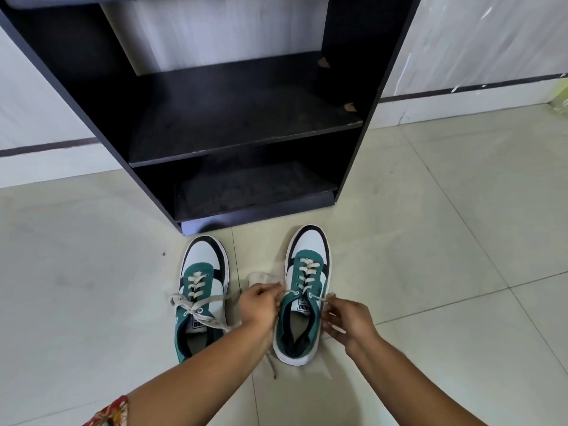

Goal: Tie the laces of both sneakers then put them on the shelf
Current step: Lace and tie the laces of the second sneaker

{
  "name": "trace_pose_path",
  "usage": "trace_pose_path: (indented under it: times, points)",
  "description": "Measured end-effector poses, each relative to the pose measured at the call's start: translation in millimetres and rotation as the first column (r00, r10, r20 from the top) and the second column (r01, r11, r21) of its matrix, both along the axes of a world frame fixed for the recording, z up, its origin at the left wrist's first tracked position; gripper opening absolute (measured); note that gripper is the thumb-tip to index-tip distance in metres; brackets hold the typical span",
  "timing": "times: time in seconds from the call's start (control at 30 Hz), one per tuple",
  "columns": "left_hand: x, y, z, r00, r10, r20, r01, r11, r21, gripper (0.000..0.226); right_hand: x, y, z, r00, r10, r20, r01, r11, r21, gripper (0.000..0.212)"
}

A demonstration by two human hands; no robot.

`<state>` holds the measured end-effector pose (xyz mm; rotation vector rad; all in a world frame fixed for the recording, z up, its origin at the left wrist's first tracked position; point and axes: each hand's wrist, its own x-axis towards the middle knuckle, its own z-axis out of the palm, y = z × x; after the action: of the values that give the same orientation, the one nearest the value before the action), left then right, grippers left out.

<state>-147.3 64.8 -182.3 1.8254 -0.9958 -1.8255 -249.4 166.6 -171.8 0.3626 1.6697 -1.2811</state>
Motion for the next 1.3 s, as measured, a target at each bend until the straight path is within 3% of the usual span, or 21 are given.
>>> trace_pose_path:
  times: [0.13, 0.23, 0.33, 0.4, 0.5, 0.57, 0.63, 0.7, 0.77, 0.87, 0.97, 1.07, 1.17, 1.23, 1.3]
  points:
    - [3, 1, -3, 0.999, 0.002, 0.033, -0.003, 0.999, 0.04, 0.017, 4, 3, -1, 0.999, -0.011, -0.036, 0.01, 1.0, -0.016, 0.017]
    - [-1, 8, 13, 0.992, -0.088, -0.093, 0.091, 0.995, 0.032, 0.017, 6, 0, 4, 0.992, 0.001, -0.127, -0.01, 0.998, -0.067, 0.008]
    - [0, 10, 34, 0.941, -0.233, -0.244, 0.199, 0.967, -0.157, 0.011, 6, -6, 13, 0.956, 0.079, -0.284, -0.132, 0.976, -0.172, 0.012]
    - [3, 7, 40, 0.888, -0.389, -0.247, 0.308, 0.9, -0.308, 0.015, 4, -12, 20, 0.904, 0.201, -0.378, -0.298, 0.929, -0.218, 0.019]
    - [4, 0, 49, 0.831, -0.505, -0.233, 0.355, 0.804, -0.476, 0.024, 1, -18, 26, 0.73, 0.412, -0.546, -0.548, 0.829, -0.107, 0.024]
    - [5, -8, 53, 0.786, -0.603, -0.139, 0.394, 0.661, -0.639, 0.025, -1, -21, 29, 0.454, 0.581, -0.676, -0.701, 0.701, 0.131, 0.024]
    - [8, -18, 50, 0.642, -0.767, 0.024, 0.527, 0.419, -0.739, 0.021, -3, -23, 35, 0.16, 0.637, -0.754, -0.759, 0.568, 0.318, 0.026]
    - [11, -27, 48, 0.489, -0.842, 0.226, 0.672, 0.199, -0.713, 0.015, -5, -21, 43, 0.021, 0.621, -0.784, -0.784, 0.496, 0.372, 0.027]
    - [13, -35, 45, 0.427, -0.778, 0.462, 0.728, -0.007, -0.685, 0.014, -8, -17, 46, 0.025, 0.608, -0.794, -0.793, 0.495, 0.355, 0.027]
    - [12, -41, 36, 0.399, -0.617, 0.678, 0.748, -0.209, -0.63, 0.03, -7, -8, 45, 0.193, 0.536, -0.822, -0.755, 0.616, 0.224, 0.014]
    - [9, -35, 38, 0.474, -0.588, 0.655, 0.782, -0.062, -0.621, 0.032, 0, -1, 42, 0.31, 0.468, -0.827, -0.705, 0.697, 0.13, 0.006]
    - [7, -32, 40, 0.483, -0.545, 0.685, 0.788, -0.069, -0.611, 0.033, 9, 5, 33, 0.219, 0.44, -0.871, -0.672, 0.715, 0.193, 0.012]
    - [7, -35, 42, 0.501, -0.542, 0.675, 0.781, -0.053, -0.622, 0.027, 17, 6, 25, 0.116, 0.487, -0.866, -0.628, 0.711, 0.316, 0.036]
    - [6, -35, 44, 0.494, -0.598, 0.632, 0.783, -0.011, -0.622, 0.034, 22, 3, 22, 0.125, 0.5, -0.857, -0.609, 0.721, 0.332, 0.04]
    - [6, -34, 46, 0.523, -0.651, 0.55, 0.752, 0.048, -0.658, 0.037, 23, -4, 22, 0.211, 0.478, -0.852, -0.593, 0.756, 0.277, 0.029]
